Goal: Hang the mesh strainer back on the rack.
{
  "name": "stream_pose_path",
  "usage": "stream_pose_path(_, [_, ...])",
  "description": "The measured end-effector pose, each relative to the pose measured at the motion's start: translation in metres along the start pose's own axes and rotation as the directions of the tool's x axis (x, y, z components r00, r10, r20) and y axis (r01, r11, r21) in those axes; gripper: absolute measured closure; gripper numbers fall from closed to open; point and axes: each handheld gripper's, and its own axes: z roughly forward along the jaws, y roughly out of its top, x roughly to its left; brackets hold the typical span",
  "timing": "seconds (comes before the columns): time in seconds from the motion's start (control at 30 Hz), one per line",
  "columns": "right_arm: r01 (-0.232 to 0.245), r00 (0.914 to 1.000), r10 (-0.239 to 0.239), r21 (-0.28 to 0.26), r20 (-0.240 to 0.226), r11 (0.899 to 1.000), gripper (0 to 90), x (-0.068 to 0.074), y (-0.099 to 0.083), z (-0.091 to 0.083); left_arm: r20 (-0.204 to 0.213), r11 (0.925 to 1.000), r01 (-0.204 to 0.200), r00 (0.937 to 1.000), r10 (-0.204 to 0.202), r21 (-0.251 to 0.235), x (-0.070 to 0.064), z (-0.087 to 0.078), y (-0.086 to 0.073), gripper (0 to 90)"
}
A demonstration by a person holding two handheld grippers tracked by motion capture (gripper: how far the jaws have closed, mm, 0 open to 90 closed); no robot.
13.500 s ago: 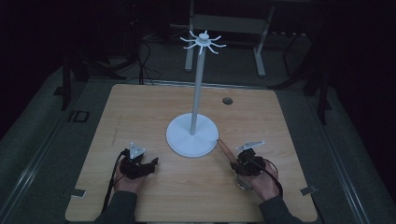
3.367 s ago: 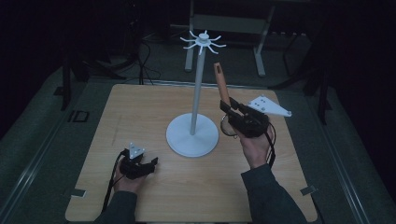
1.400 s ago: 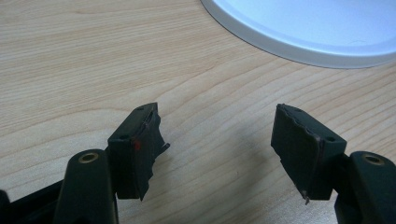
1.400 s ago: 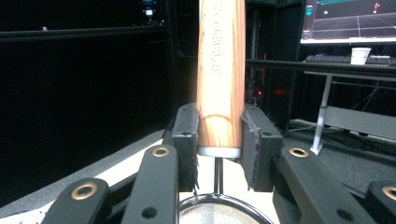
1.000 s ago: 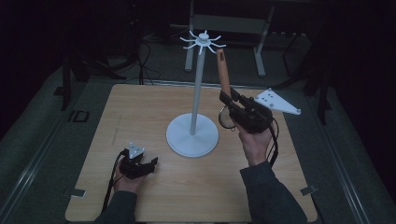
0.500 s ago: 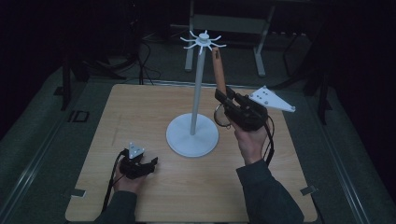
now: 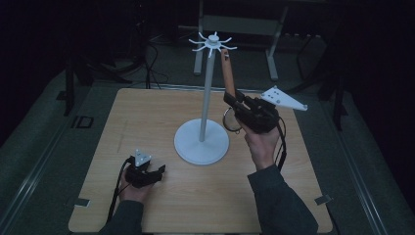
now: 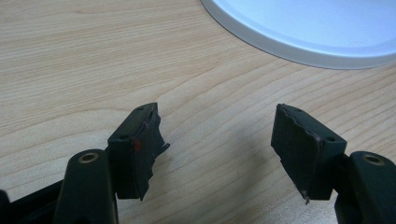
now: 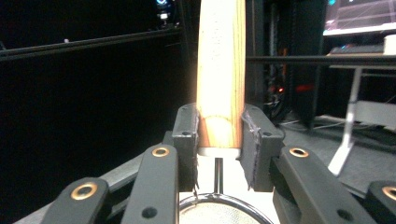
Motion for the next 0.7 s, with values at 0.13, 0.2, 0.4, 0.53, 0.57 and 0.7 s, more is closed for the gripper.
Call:
stream_pose_path(0.13, [-0.019, 0.9996, 0.02, 0.027, -0.019, 0.999, 69.7, -0.0023, 0.0, 0.0057, 0.0, 1.0, 0.0, 1.0, 0.0, 0.0, 0.0001, 0.0, 0.0, 33.2])
stream_pose_path(0.2, [-0.016, 0.9998, 0.017, 0.048, -0.009, 0.999, 67.9, -0.0019, -0.0005, 0.0074, 0.0, 1.0, 0.001, 1.0, -0.001, -0.001, 0.0, 0.0001, 0.0, 33.2])
stream_pose_path(0.4, [0.052, 0.9966, -0.055, 0.059, 0.061, 0.997, 48.3, 0.0034, -0.0027, 0.0061, -0.001, 1.0, 0.0, 1.0, 0.0, 0.0, -0.0001, 0.0, 0.0, 33.2])
stream_pose_path(0.53, [0.098, 0.987, -0.108, 0.082, 0.119, 0.992, 41.9, 0.0058, -0.004, 0.0043, -0.001, 1.0, 0.001, 1.0, -0.001, 0.001, -0.0001, 0.0, 0.0001, 33.2])
stream_pose_path(0.57, [0.105, 0.9849, -0.116, 0.089, 0.128, 0.991, 40.6, 0.006, -0.0046, 0.0038, -0.001, 1.0, -0.001, 1.0, 0.001, 0.003, 0.0, -0.0001, 0.0001, 33.2])
stream_pose_path(0.7, [0.13, 0.9751, -0.148, 0.118, 0.165, 0.985, 36.5, 0.0057, -0.0076, 0.0024, 0.0, 1.0, 0.0, 1.0, 0.0, 0.004, 0.0002, 0.0, 0.0001, 33.2])
